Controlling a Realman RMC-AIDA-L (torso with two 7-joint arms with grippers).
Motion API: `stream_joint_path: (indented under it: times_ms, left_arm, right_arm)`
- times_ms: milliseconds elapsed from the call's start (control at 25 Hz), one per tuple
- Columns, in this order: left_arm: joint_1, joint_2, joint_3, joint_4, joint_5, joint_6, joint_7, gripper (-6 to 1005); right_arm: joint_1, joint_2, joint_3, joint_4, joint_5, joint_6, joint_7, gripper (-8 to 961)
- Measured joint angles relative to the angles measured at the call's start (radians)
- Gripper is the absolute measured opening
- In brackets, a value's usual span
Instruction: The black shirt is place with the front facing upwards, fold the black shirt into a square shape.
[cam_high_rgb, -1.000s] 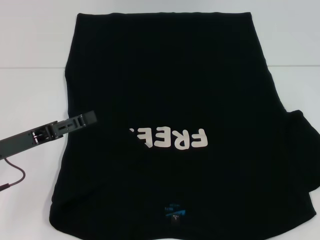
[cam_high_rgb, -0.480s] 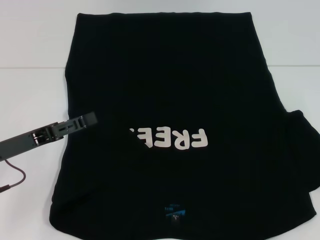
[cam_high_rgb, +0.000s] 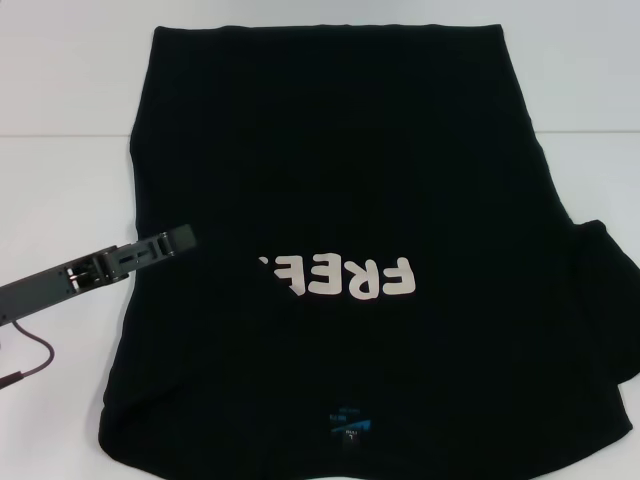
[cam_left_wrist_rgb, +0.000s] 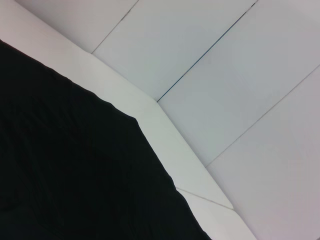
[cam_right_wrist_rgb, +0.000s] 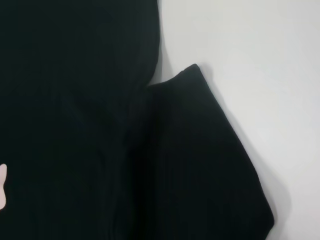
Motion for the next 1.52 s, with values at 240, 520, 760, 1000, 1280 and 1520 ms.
stream_joint_path:
  times_ms: [240, 520, 760, 1000, 1280, 1520]
  left_arm:
    - [0.001, 0.000, -0.003, 0.000, -0.001, -0.001, 0.000, 933]
    - [-0.001, 0.000, -0.003, -0.001, -0.001, -0.002, 0.000, 933]
    - [0.002, 0.000, -0.010, -0.001, -0.004, -0.002, 0.000, 933]
    - [0.001, 0.000, -0.014, -0.002, -0.004, 0.000, 0.000, 933]
    - [0.002, 0.000, -0.015, -0.003, -0.011, 0.007, 0.000, 933]
    - [0.007, 0.000, -0.039, -0.003, -0.016, 0.025, 0.000, 933]
  right_arm:
    - [0.010, 0.003, -0.006, 0.028, 0.000, 0.039, 0.000, 494]
    - [0.030, 0.014, -0.006, 0.038, 0.006, 0.067, 0.001, 445]
    - [0.037, 0.014, -0.020, 0.047, -0.002, 0.062, 0.001, 402]
    - [0.033, 0.013, -0.021, 0.047, -0.003, 0.060, 0.001, 265]
    - [0.025, 0.006, -0.014, 0.037, -0.002, 0.051, -0.001, 31]
    - [-0.003, 0.005, -0.004, -0.022, 0.008, 0.060, -0.007, 4]
